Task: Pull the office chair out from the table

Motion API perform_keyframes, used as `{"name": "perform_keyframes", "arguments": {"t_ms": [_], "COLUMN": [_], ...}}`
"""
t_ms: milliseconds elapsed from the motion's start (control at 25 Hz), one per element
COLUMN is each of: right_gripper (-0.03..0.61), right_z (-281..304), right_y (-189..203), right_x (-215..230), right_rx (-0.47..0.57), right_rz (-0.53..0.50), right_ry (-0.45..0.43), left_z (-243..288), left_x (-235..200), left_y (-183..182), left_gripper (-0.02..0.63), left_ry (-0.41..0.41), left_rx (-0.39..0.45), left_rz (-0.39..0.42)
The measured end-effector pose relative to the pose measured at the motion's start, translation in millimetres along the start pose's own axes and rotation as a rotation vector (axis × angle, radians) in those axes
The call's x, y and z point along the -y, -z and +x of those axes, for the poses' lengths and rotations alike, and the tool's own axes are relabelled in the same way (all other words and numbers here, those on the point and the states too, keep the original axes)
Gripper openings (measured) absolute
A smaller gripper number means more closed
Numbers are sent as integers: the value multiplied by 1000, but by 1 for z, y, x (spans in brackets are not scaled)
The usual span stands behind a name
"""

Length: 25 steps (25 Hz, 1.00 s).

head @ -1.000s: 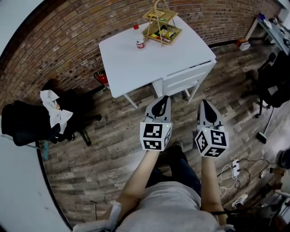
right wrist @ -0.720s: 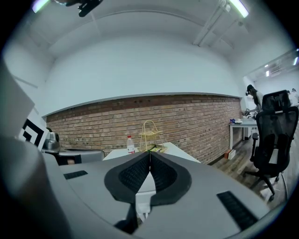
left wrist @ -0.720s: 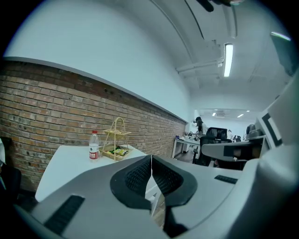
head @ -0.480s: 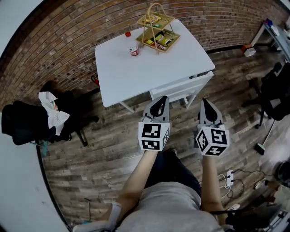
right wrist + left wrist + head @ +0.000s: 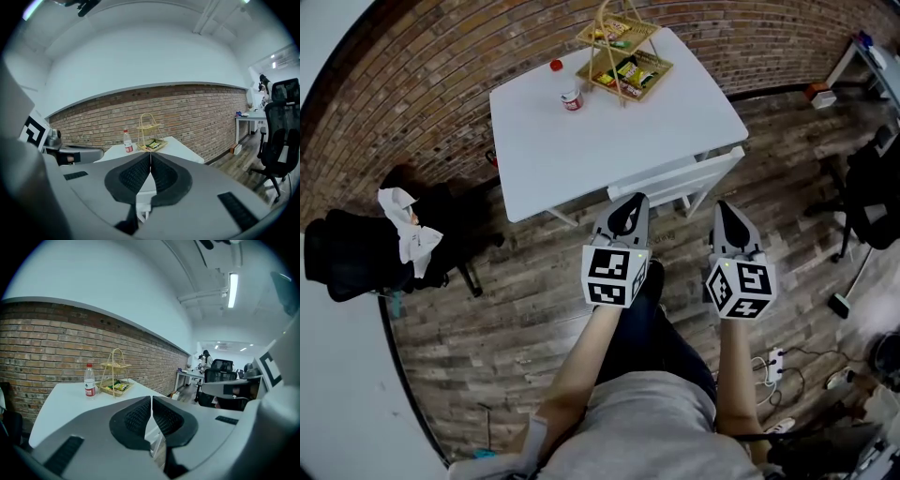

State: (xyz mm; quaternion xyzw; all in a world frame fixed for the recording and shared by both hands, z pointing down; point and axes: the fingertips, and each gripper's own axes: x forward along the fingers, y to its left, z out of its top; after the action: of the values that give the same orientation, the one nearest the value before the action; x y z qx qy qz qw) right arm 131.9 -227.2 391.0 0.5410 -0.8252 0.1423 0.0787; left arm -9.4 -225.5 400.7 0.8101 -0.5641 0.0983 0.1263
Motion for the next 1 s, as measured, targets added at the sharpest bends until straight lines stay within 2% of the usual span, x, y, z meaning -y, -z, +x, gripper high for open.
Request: {"name": "perform_keyframes", "arguments": {"t_ms": [200, 320, 720, 840, 1000], "right_gripper": [15, 15, 17, 17, 17], "right_z": [29, 51, 119, 140, 156], "right_y": [-6, -7, -1, -1, 1], "right_x": [14, 19, 31, 28, 20], "right_rx": [-18, -54, -161, -185, -216], "right_rz": [-10, -55, -154, -150, -197], "right_ry": [-2, -10, -80, -116, -168], "left_z": [31, 47, 93, 108, 118], "left_x": [-2, -8, -23, -26, -26], "left_y": [3, 3, 6, 6, 11], "left_gripper": [15, 15, 17, 17, 17], "left_ry": [22, 43, 139, 174, 226], "left_rx": [-46, -75, -176, -200, -236], "left_rz": [10, 21, 62, 94, 114]}}
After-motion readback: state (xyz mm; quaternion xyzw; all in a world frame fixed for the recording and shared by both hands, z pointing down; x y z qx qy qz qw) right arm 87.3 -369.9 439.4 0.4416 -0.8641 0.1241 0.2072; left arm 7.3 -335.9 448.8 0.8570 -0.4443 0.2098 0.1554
